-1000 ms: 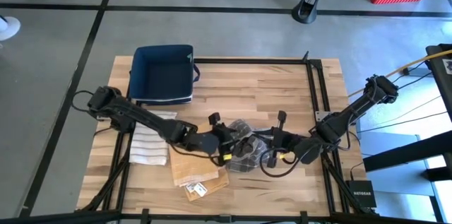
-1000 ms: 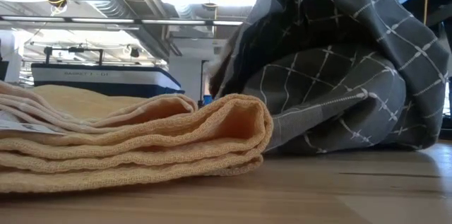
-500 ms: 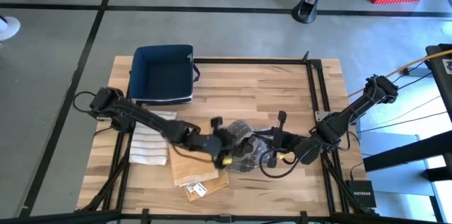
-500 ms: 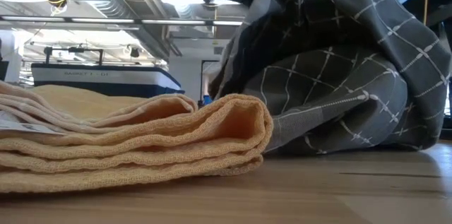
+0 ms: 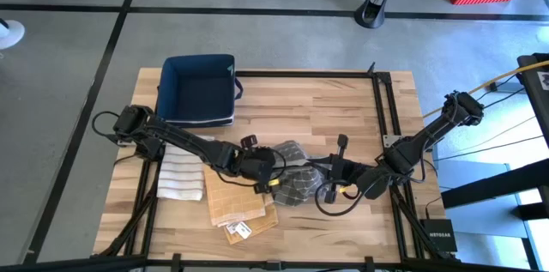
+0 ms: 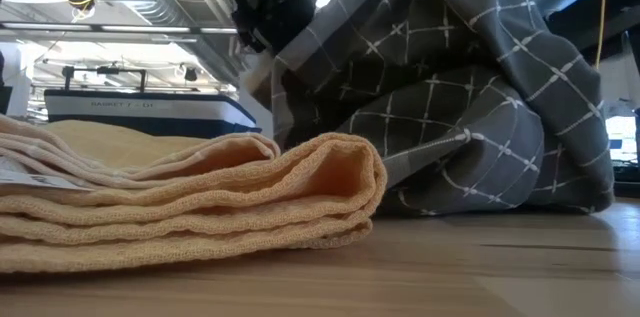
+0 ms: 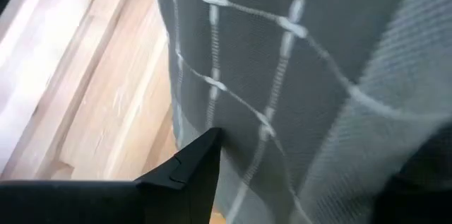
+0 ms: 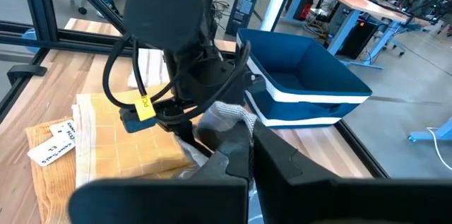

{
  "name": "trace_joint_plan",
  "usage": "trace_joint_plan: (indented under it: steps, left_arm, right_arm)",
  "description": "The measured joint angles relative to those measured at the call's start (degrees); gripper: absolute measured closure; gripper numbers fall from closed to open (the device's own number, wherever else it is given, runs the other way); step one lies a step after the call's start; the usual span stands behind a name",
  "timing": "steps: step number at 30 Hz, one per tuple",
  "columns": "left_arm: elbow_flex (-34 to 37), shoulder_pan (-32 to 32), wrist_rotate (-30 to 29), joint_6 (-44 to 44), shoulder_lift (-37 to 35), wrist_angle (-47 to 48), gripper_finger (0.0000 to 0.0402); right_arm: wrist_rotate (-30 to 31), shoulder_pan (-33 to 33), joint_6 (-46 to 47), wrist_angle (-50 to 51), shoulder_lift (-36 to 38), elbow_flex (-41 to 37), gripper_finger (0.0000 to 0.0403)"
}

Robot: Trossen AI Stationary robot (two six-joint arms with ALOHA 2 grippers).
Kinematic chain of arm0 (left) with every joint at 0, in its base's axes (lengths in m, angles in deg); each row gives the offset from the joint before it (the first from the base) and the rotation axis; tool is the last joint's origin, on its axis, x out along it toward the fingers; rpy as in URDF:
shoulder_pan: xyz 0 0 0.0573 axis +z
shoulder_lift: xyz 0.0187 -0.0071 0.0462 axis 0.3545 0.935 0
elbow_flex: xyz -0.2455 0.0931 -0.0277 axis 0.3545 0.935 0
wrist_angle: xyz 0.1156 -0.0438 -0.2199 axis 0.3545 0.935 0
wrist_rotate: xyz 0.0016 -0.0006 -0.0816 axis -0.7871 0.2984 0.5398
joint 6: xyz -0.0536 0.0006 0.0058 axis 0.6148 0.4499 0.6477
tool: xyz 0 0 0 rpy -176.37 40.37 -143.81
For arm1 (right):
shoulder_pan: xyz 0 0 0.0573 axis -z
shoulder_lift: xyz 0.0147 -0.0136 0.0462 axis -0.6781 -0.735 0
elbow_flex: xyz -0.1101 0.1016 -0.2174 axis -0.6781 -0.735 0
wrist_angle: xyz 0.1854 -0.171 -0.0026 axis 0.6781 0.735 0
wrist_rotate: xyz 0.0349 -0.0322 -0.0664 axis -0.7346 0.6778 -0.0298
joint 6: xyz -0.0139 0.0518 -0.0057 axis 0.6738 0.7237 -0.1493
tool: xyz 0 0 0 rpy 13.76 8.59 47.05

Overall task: Fold towel
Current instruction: Fold the gray pattern towel

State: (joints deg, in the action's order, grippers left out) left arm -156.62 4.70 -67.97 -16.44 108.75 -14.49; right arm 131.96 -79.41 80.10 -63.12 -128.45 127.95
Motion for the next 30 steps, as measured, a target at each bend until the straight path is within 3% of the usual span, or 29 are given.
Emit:
trace_joint_plan:
  steps: [6,13,19,22,26,30]
  left_arm:
    - [0.00,-0.37,-0.06,-2.98,0.00,0.54,0.0257]
    - [-0.20,-1.29,0.29,-3.60,-0.44,8.73,0.0387]
    - [-4.50,-4.05,6.04,-6.04,-0.61,9.44,0.0396]
    - [-6.91,-5.54,7.18,-6.86,-0.63,9.21,0.0397]
    - [-8.27,-6.75,7.18,-7.69,-0.63,9.17,0.0398]
    - [-8.33,-6.68,7.19,-7.17,-0.63,9.20,0.0396]
  right_arm:
    - [0.00,0.79,-0.29,-0.39,0.00,0.02,0.0393]
    - [-1.13,0.76,-0.25,-0.15,0.00,0.02,0.0393]
    - [-3.50,1.19,4.73,1.05,-0.55,0.13,0.0390]
    - [-4.06,1.22,10.85,9.29,-0.61,0.11,0.0367]
    - [-5.25,1.10,27.41,27.09,-0.75,0.09,0.0308]
    - [-16.23,1.11,41.69,40.25,-1.16,0.02,0.0258]
